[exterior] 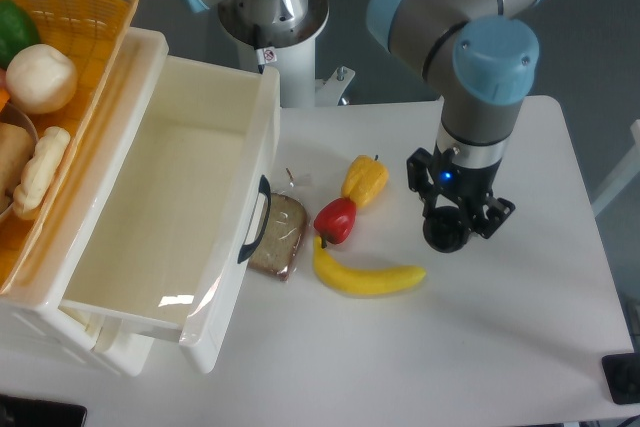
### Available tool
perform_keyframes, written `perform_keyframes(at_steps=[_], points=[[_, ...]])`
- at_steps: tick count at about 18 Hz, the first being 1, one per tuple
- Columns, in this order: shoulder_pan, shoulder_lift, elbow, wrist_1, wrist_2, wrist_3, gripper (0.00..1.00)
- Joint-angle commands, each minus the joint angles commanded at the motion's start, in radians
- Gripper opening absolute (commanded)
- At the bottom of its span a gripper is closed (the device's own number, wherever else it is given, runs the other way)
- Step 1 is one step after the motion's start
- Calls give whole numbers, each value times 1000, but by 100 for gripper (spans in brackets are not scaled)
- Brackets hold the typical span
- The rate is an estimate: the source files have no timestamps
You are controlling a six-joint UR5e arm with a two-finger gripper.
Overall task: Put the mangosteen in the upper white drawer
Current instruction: 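Lift the held dark mangosteen up from the table with the gripper, then carry the mangosteen over the open white drawer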
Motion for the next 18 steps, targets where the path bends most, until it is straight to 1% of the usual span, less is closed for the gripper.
perform_keyframes(at_steps=[2,5,7,10,11,15,18], points=[[-18,35,-6,-22,-44,-15,0],[-26,106,-31,-23,-115,-46,0],[-38,143,-52,-22,-175,-90,0],[-49,167,-58,-17,-259,-147,0],[-63,174,-60,-17,-282,-162,0],[-129,194,-77,-17,-313,-195,0],[-144,218,-100,-14,-344,-206,0]])
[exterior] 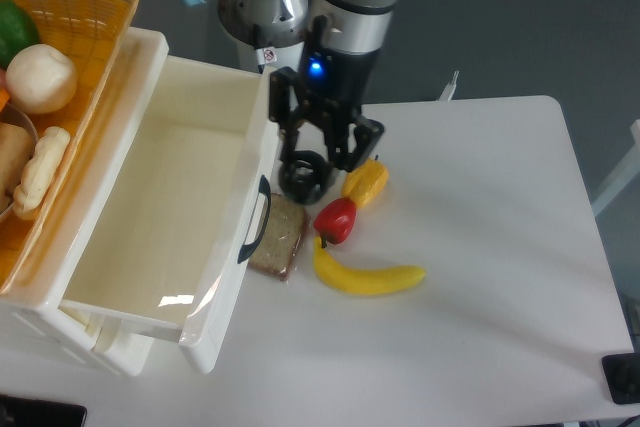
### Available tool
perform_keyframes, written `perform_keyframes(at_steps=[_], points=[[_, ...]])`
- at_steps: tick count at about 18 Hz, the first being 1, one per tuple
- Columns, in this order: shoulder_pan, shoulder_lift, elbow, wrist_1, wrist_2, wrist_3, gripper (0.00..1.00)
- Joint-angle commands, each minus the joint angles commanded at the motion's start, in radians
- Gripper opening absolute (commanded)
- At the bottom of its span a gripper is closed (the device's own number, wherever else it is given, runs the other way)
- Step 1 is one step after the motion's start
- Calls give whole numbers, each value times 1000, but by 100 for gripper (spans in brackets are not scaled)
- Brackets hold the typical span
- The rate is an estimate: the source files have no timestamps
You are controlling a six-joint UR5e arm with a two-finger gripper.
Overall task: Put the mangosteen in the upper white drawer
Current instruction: 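Carry the mangosteen over the open white drawer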
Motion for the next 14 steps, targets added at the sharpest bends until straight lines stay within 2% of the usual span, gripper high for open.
perform_keyframes(at_steps=[9,14], points=[[-24,2,-9,0,-49,-14,0],[-63,0,-58,5,-48,0,0]])
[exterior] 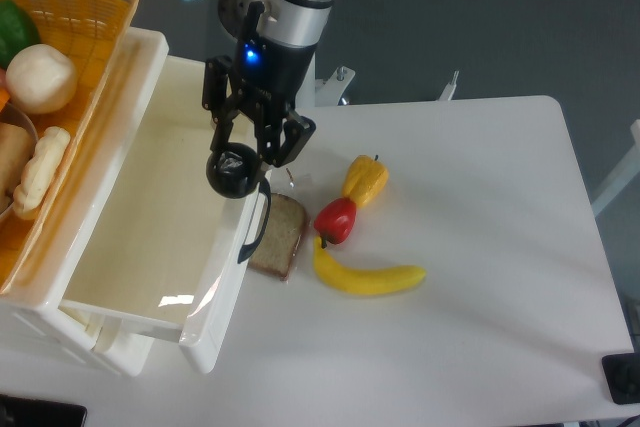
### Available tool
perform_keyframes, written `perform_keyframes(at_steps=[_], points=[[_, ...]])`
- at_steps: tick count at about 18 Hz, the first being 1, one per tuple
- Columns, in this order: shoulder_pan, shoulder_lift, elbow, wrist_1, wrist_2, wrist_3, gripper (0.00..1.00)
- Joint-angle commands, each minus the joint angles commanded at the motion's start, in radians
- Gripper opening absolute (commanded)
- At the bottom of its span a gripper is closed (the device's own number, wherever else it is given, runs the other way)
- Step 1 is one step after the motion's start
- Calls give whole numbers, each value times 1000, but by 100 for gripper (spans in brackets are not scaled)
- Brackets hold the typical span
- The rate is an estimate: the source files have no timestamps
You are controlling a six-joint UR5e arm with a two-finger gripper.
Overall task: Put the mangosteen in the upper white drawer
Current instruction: 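Carry the mangosteen over the open white drawer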
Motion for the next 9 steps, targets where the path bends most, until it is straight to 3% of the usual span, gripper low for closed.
perform_keyframes(at_steps=[9], points=[[-54,-3,-14,-8,0,-2,0]])
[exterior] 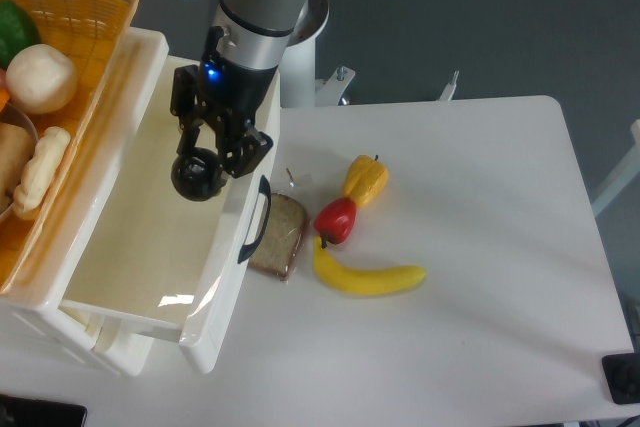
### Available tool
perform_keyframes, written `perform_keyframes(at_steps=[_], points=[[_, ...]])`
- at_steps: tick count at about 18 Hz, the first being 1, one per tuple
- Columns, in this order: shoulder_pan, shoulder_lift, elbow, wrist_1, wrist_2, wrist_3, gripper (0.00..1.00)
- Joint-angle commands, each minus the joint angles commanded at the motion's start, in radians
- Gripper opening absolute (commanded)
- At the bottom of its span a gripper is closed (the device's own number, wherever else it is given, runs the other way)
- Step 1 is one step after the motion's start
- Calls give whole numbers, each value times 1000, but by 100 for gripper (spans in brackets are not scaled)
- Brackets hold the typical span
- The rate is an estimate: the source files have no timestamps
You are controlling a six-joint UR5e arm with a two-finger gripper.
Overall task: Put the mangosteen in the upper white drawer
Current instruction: 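Carry the mangosteen over the open white drawer, then lower the mangosteen into the drawer and open the gripper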
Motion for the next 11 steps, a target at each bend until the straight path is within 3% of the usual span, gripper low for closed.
perform_keyframes(at_steps=[3,6,8,10,11], points=[[-3,-2,0,0,0,0,1],[-11,-11,-8,3,3,2,7],[-12,-21,-9,8,5,6,28],[-14,-38,-9,9,8,26,57],[-14,-44,-9,9,9,31,63]])
